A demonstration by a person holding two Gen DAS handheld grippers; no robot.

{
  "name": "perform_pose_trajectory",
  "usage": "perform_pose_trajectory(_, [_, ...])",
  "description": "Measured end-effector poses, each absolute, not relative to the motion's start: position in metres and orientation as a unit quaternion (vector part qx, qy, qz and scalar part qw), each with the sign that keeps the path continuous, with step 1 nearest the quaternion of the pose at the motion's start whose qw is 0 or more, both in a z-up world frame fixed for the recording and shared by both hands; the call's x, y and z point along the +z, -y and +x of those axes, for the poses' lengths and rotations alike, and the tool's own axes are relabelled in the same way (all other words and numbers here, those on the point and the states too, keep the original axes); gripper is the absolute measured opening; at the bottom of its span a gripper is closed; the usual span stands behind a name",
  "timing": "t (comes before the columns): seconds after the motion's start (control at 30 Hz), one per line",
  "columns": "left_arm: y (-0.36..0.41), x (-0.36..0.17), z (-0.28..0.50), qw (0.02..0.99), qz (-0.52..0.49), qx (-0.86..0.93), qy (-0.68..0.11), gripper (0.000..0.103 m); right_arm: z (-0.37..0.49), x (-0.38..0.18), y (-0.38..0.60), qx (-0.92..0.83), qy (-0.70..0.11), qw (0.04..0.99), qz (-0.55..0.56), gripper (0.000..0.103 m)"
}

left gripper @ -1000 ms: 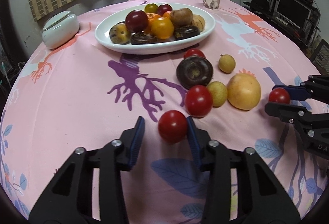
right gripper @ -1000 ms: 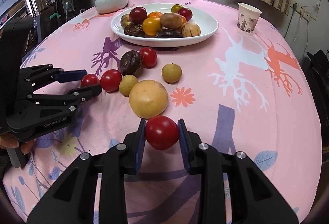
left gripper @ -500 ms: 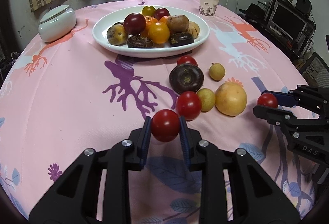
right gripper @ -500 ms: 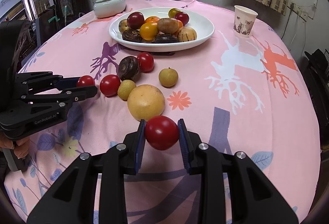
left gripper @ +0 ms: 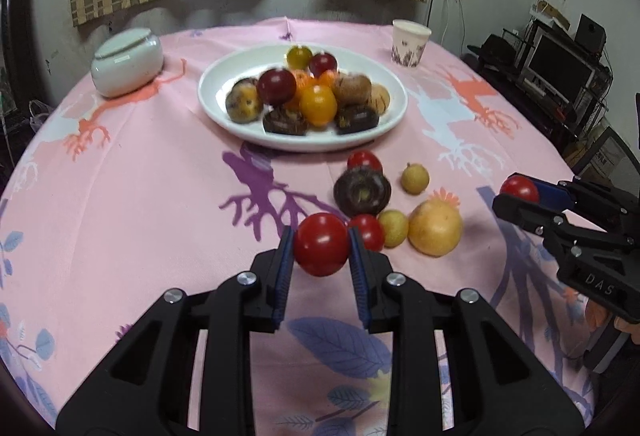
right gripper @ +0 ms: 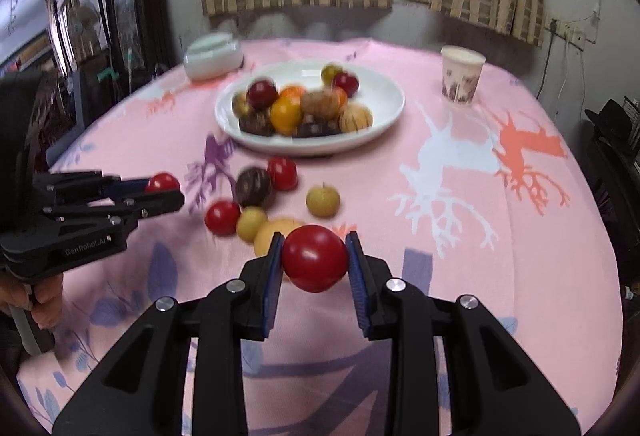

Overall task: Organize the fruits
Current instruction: 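Carry both tomatoes onto the white plate and open both tools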

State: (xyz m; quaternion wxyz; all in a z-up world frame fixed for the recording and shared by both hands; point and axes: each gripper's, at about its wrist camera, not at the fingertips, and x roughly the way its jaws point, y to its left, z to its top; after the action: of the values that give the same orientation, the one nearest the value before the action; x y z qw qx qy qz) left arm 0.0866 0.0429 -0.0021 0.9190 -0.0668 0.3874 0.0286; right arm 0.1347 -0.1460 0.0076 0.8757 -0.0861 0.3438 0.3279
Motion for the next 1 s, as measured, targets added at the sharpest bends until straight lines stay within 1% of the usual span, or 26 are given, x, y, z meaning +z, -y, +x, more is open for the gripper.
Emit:
perform_pose_trajectory(0.1, [-0.048, 0.013, 0.087, 0.922, -0.073, 0.023, -0.379, 0.027, 0.133, 0.025, 0.146, 0.339, -0.324, 0.881, -0.069, 0.031])
perform_pose_trajectory(0.27, [-0.057, 0.037, 0.101, 0.928, -0.076, 0.025, -0.364, 0.027, 0.145, 0.054, 0.124, 0.349, -0.288, 0.885, -0.108, 0.031])
perform_pose_trajectory(0.37, [-0.06, 0.046, 0.117, 0.934, -0.068, 0.03, -0.35, 0.027, 0.163, 0.059, 0.109, 0.346, -0.278, 0.888, -0.119, 0.031])
perform_pose_trajectory(0.47, [-0.065, 0.044, 0.138, 0.934, -0.066, 0.038, -0.348, 0.027, 0.194, 0.053, 0.091, 0.342, -0.29, 0.888, -0.107, 0.031])
perform_pose_trajectory(0.67, [-0.085, 0.024, 0.185, 0.922, -0.09, 0.061, -0.372, 0.027, 0.25, 0.037, 0.057, 0.335, -0.332, 0.879, -0.065, 0.031])
perform_pose_trajectory(1.0, [-0.1, -0.004, 0.218, 0.907, -0.097, 0.08, -0.401, 0.027, 0.292, 0.015, 0.02, 0.337, -0.369, 0.865, -0.055, 0.031])
